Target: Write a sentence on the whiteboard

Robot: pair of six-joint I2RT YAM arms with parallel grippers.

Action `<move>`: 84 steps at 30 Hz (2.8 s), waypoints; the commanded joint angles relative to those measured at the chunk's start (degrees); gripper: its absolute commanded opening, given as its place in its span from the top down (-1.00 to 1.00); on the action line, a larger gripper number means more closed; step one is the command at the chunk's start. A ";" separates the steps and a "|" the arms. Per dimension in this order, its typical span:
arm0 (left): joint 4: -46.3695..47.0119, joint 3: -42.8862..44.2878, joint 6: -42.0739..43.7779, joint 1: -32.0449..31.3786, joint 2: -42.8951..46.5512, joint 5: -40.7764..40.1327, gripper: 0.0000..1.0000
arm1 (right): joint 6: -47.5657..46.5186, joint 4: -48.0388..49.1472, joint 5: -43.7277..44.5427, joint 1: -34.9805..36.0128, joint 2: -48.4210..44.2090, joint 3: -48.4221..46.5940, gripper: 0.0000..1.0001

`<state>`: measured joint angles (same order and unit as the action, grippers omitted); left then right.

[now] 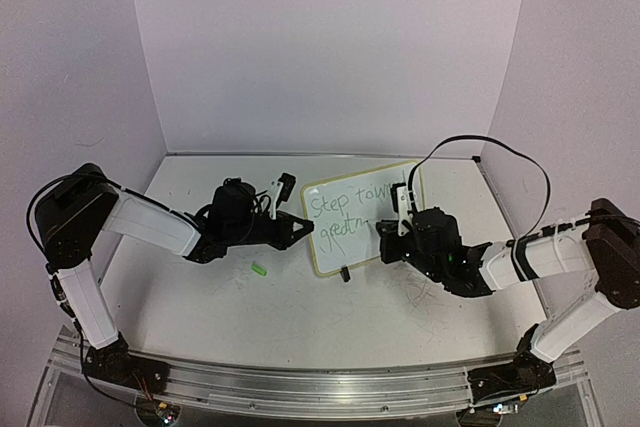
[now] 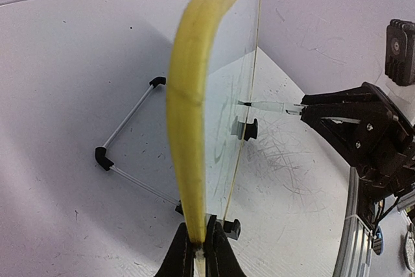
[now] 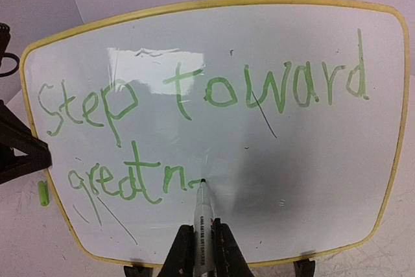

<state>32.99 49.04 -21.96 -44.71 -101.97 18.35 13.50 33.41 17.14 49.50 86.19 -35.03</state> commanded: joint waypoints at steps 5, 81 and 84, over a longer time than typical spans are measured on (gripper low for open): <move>-1.04 -0.07 2.45 0.26 2.30 -2.44 1.00 | 0.48 1.73 3.96 -0.14 -0.03 -1.84 1.00; -1.12 -0.57 2.72 0.24 2.83 -2.54 1.00 | -0.08 5.26 -0.20 -2.74 0.03 -0.51 1.00; -1.16 -0.47 2.72 0.23 2.71 -2.45 1.00 | -0.75 5.26 -0.59 -2.69 0.30 -0.79 1.00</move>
<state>32.36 48.95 -21.28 -44.73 -101.21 18.24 13.33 37.89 15.27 46.68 85.42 -33.50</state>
